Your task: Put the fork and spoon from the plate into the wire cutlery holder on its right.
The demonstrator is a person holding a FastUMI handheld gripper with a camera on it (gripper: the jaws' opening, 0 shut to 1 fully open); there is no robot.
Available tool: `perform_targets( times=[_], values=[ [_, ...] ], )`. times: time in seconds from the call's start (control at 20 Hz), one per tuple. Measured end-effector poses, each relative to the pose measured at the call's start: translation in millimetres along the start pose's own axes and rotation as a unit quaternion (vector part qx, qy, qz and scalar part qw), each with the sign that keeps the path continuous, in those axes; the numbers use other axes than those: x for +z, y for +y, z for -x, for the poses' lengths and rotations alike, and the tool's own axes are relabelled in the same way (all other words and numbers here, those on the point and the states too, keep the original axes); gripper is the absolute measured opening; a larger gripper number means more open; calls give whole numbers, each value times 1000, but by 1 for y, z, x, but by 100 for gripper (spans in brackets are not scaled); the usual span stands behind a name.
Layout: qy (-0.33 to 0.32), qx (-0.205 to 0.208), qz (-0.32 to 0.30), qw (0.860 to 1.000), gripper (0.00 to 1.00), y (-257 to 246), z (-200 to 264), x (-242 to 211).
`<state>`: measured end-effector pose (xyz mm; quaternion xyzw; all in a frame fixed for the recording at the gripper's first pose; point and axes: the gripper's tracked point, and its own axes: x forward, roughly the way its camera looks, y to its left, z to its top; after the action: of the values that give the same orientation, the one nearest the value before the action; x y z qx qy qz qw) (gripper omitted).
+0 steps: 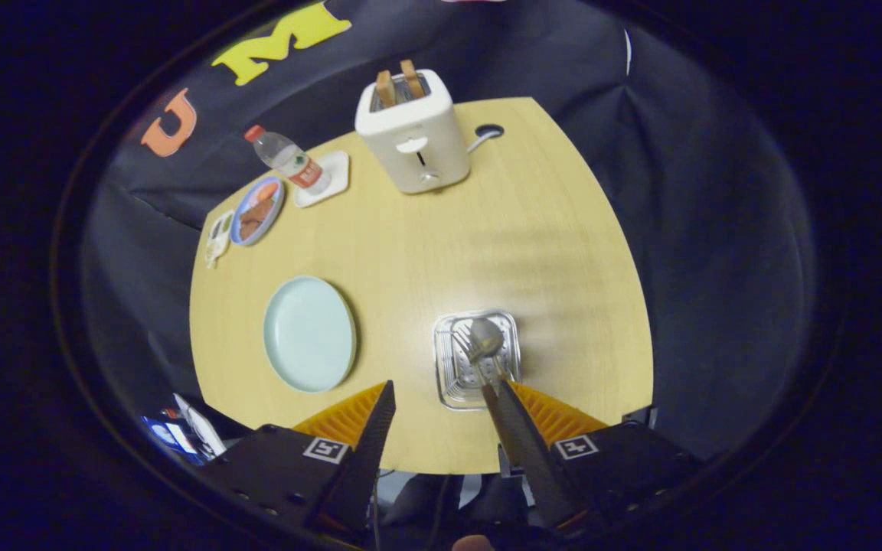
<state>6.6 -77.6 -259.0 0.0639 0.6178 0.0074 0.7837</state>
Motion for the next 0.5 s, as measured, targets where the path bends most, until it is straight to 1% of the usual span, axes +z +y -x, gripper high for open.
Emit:
perform_targets(
  times=[0.1,0.15,0.25,0.4,0.5],
  values=[
    [-63,6,19,998,88,14,16,19],
    [-103,4,27,994,88,21,26,30],
    [-184,10,53,981,88,40,54,48],
    [-293,23,78,953,89,61,107,62],
    [-362,18,94,927,90,69,144,70]
  ],
)
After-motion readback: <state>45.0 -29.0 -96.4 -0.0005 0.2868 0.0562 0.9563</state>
